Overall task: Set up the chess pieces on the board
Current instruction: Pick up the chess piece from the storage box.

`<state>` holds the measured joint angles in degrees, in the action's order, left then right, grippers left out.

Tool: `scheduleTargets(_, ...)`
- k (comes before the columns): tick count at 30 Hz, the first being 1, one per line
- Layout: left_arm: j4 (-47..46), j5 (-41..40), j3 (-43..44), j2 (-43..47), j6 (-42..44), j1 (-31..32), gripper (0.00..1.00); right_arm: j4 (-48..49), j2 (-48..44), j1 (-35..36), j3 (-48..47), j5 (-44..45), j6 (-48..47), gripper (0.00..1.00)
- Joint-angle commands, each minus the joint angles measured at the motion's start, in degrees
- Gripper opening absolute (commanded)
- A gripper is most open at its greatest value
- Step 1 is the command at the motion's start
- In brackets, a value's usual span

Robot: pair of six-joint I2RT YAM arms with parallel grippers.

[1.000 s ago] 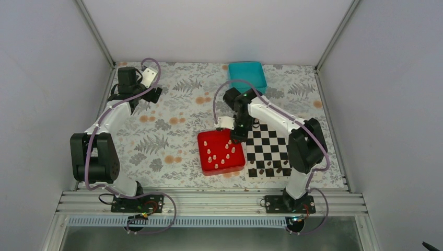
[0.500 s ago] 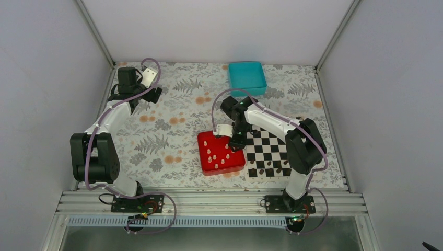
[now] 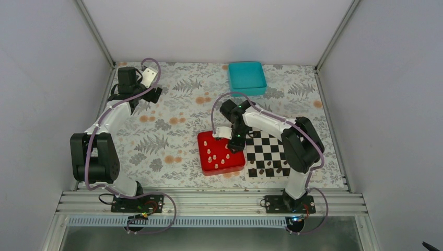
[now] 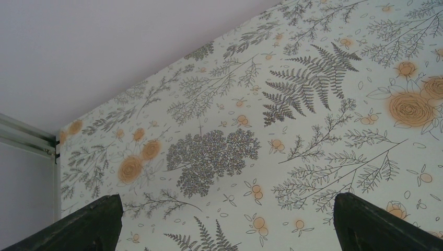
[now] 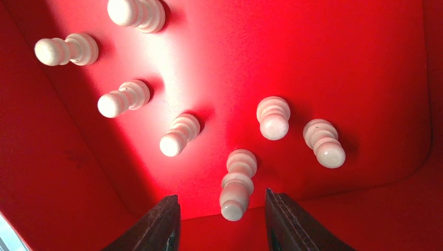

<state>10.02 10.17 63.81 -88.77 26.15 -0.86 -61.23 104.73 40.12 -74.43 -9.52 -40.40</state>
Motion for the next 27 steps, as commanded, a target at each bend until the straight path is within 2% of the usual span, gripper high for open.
scheduleTargets(1, -0.18, 1.19, 0.21, -0.16, -0.15, -0.01, 1.0, 1.33, 1.54, 0.7, 0.68, 0.34, 0.91, 0.43)
scheduleTargets(9, -0.47, 0.92, -0.04, -0.17, 0.02, -0.04, 1.0, 1.92, 2.22, 1.04, 1.48, 1.02, 1.45, 0.38)
scheduleTargets(20, -0.84, 0.8, -0.26, 0.13, -0.14, -0.03, 1.0, 2.38, 0.23, 1.36, 1.4, 1.95, 1.95, 0.12)
scheduleTargets(27, -0.8, 0.73, -0.32, 0.35, -0.14, -0.02, 1.0, -1.08, -5.99, -0.29, -4.35, 2.74, 1.32, 0.08)
